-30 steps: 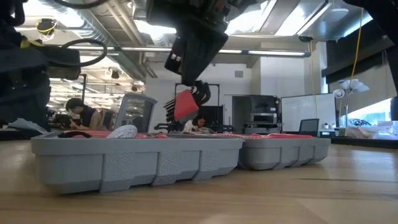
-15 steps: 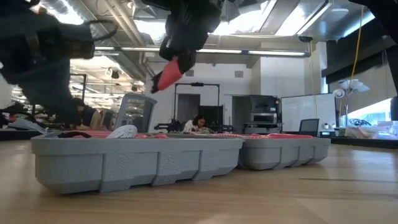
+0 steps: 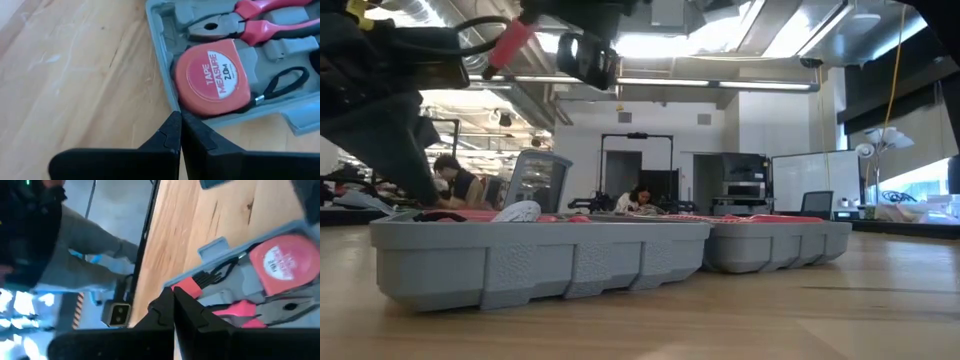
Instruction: Prefit tool cases
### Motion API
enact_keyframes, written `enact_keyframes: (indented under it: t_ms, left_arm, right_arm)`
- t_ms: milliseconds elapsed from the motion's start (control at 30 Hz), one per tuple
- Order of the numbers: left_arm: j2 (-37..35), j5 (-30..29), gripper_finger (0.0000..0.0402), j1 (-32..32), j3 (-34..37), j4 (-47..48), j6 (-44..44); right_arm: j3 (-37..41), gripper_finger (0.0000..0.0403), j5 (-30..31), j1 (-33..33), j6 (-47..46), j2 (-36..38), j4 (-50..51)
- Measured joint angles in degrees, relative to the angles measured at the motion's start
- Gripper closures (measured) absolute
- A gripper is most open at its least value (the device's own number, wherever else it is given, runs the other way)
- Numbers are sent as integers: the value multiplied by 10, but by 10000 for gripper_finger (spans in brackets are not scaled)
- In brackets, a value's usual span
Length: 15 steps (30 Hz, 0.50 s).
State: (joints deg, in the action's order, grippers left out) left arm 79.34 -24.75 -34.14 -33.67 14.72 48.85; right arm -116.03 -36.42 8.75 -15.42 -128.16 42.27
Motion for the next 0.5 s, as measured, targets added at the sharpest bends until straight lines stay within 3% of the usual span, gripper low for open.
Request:
enact_keyframes:
  t_ms: [167,333,500]
  left_arm:
    - [0,0,401,-26,0,9,-7]
    - [-1,0,401,-49,0,22,25]
    - [-2,-1,401,-60,0,23,87]
  right_arm:
    - [11,403,-2,3,-86,-7,11]
    - [14,403,-63,3,-190,-8,12]
    - [14,403,-88,6,-218,-8,13]
